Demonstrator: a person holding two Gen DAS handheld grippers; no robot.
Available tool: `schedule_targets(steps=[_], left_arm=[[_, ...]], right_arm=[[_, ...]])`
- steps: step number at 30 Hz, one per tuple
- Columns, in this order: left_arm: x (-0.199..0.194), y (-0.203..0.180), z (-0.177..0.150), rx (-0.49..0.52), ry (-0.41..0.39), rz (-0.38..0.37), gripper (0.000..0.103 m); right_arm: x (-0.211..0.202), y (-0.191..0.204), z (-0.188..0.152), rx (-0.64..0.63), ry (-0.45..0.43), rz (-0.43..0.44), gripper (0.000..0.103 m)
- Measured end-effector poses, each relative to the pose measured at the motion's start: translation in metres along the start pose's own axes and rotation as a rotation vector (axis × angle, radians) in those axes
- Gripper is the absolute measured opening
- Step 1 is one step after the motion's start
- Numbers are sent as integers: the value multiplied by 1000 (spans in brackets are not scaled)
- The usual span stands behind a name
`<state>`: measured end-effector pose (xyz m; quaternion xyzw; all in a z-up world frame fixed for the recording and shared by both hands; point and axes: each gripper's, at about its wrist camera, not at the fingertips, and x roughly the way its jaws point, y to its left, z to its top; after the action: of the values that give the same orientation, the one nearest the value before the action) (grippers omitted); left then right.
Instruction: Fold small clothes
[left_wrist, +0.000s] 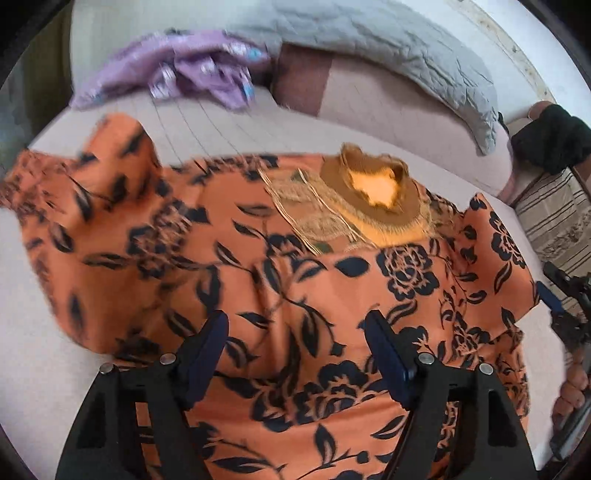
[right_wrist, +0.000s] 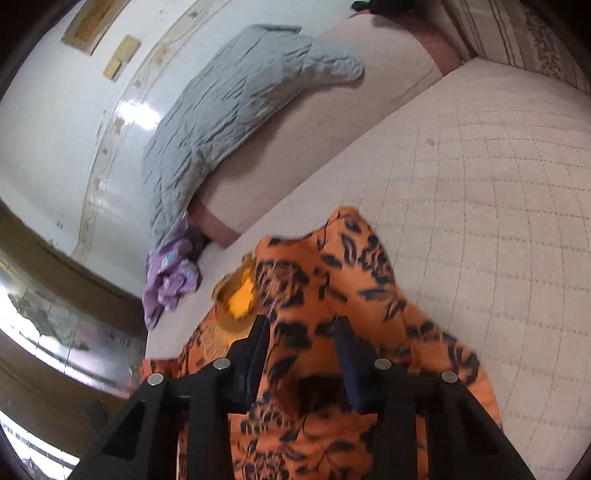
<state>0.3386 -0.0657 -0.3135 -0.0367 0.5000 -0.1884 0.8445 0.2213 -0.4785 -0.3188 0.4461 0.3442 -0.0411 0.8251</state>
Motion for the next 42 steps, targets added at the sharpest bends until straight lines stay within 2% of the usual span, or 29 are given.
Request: schedule_targets(steps=[3,5,7,9,11,14,18,19,22,24,26,29,32,34,35,36,37,38,39,42], left_arm=[[13,-1,-2,-1,33,-54,75],[22,-2,-4,-10,60,-67,44],[23,-4,-5,4,38,-47,28],[25,-3,-2,5,35,-68,11],[21,0,0,-5,22,-87,5],[4,0,4,18,-34,-70,5],[-20,5,12,41,-106,-42,5],[-24,6,13,45,-116,-28,5],[-33,12,18,80,-171,96,5],[-38,20,20,66,-183,118,5],[-36,29,21,63,-164,147,5],[-24,39,21,68,-136,297,5],[-22,43,22,47,-125,294,8],[-30,48,24,28,-144,299,8],[-37,52,25,9,-156,270,15],[-42,58,28,-10,-166,237,30],[-51,65,31,-39,-185,199,42],[-62,76,32,-77,-215,176,64],[-74,89,33,-122,-259,187,76],[-97,136,35,-263,-352,287,79]], right_arm=[[16,-12,1,60,44,9,39],[29,-19,-4,83,83,-1,39],[37,-23,-8,86,111,-7,39],[43,-24,-12,89,130,-20,39],[47,-26,-14,100,144,-23,39],[48,-26,-16,99,148,-34,39],[39,-23,-13,79,103,-49,39],[34,-22,-12,71,86,-55,39],[24,-15,-8,25,25,-85,39],[18,-10,-8,0,-5,-89,41],[17,-5,-8,-23,-13,-86,41],[27,-1,-11,-50,26,-107,41],[38,-4,-15,-53,73,-134,41],[49,-9,-18,-50,132,-171,42],[51,-11,-19,-44,147,-177,42],[53,-13,-20,-36,159,-177,43],[52,-13,-19,-35,161,-176,45],[51,-12,-19,-37,159,-174,50],[48,-10,-19,-41,153,-163,53],[41,-3,-20,-63,125,-150,57]])
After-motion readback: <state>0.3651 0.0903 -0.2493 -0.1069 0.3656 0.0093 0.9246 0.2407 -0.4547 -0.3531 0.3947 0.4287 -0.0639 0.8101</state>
